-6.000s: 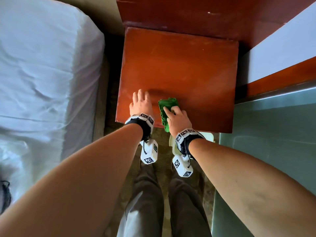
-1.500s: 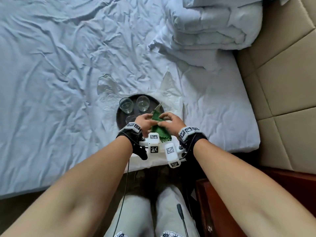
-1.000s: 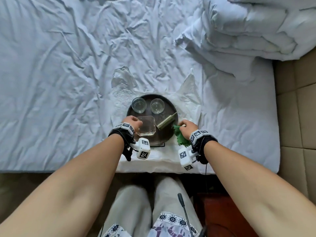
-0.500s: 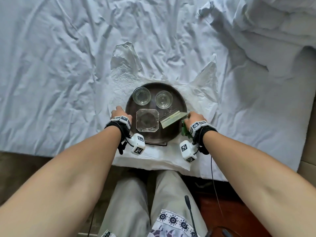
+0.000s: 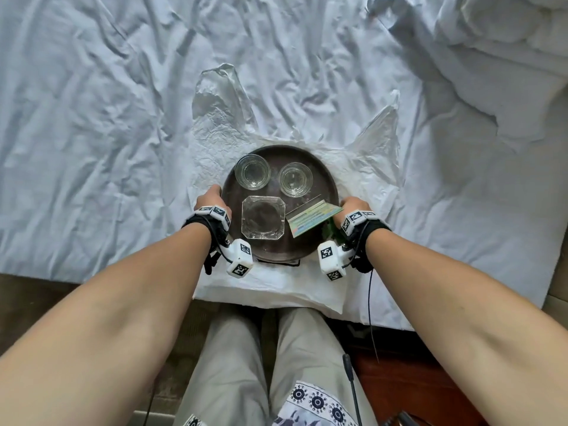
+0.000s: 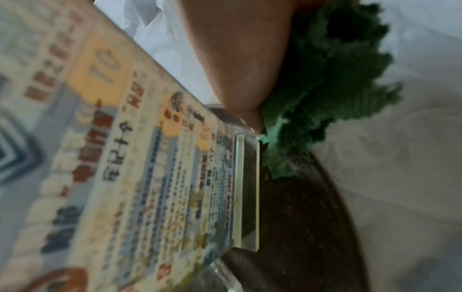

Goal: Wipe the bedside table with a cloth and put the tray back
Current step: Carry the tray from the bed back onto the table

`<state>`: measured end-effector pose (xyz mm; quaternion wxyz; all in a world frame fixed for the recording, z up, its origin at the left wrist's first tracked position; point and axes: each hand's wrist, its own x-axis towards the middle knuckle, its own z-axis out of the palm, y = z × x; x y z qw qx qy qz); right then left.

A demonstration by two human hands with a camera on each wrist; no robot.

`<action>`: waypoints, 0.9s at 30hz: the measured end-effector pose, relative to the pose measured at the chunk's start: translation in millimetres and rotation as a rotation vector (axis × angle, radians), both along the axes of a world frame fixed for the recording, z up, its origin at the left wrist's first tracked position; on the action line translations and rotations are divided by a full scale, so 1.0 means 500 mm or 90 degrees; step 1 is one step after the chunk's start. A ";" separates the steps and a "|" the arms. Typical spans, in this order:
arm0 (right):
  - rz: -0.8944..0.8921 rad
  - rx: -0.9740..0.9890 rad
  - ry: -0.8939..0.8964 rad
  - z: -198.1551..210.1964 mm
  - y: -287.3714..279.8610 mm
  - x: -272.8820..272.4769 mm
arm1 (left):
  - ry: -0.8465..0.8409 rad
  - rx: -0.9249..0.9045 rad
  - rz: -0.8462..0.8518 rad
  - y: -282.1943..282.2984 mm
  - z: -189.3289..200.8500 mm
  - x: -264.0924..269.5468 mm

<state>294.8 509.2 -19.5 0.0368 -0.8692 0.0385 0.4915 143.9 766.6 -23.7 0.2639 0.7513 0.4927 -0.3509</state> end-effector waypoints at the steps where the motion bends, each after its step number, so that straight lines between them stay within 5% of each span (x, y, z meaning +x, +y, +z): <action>1: -0.006 0.000 0.001 0.001 -0.001 0.002 | 0.000 0.001 -0.006 0.002 0.001 0.000; 12: -0.055 0.050 -0.042 0.093 -0.009 -0.003 | -0.026 0.022 -0.020 0.022 0.109 0.029; 27: -0.051 0.030 -0.128 0.405 -0.086 -0.085 | -0.139 -0.006 -0.194 0.013 0.444 0.049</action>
